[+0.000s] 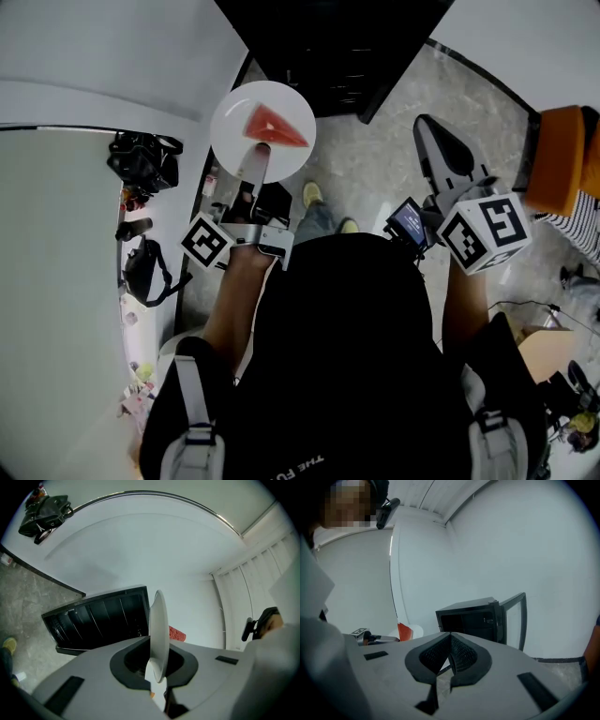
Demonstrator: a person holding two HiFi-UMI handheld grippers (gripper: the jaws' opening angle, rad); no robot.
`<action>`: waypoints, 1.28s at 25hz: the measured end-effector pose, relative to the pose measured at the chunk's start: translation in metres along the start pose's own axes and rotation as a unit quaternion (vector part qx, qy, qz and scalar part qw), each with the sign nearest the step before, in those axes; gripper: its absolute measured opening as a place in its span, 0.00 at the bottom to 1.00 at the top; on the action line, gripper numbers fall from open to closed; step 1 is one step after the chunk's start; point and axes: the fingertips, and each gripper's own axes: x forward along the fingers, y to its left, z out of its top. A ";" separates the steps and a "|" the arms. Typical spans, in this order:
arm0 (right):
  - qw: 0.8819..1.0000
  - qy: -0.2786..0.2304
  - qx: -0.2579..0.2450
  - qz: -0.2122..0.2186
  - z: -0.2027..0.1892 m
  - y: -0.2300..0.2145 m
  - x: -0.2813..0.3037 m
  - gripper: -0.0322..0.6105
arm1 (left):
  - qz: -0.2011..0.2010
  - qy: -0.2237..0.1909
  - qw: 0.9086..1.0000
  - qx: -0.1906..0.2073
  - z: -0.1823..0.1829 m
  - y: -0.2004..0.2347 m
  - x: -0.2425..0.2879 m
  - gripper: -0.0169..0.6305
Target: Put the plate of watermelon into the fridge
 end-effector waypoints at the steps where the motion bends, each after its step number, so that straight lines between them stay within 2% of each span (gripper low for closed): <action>1: 1.000 0.001 0.000 -0.002 0.001 -0.001 0.004 0.06 | 0.000 0.002 1.000 0.000 0.003 0.001 0.003 0.06; 11: 1.000 0.007 -0.005 -0.017 0.012 0.005 0.062 0.06 | -0.003 0.016 1.000 -0.012 0.050 0.024 0.029 0.06; 24: 0.999 -0.001 -0.010 -0.030 0.031 0.012 0.073 0.06 | -0.007 0.035 0.999 -0.013 0.064 0.018 0.041 0.06; 32: 0.999 -0.003 -0.010 -0.036 0.024 0.017 0.076 0.06 | -0.011 0.042 0.999 -0.012 0.068 0.023 0.041 0.06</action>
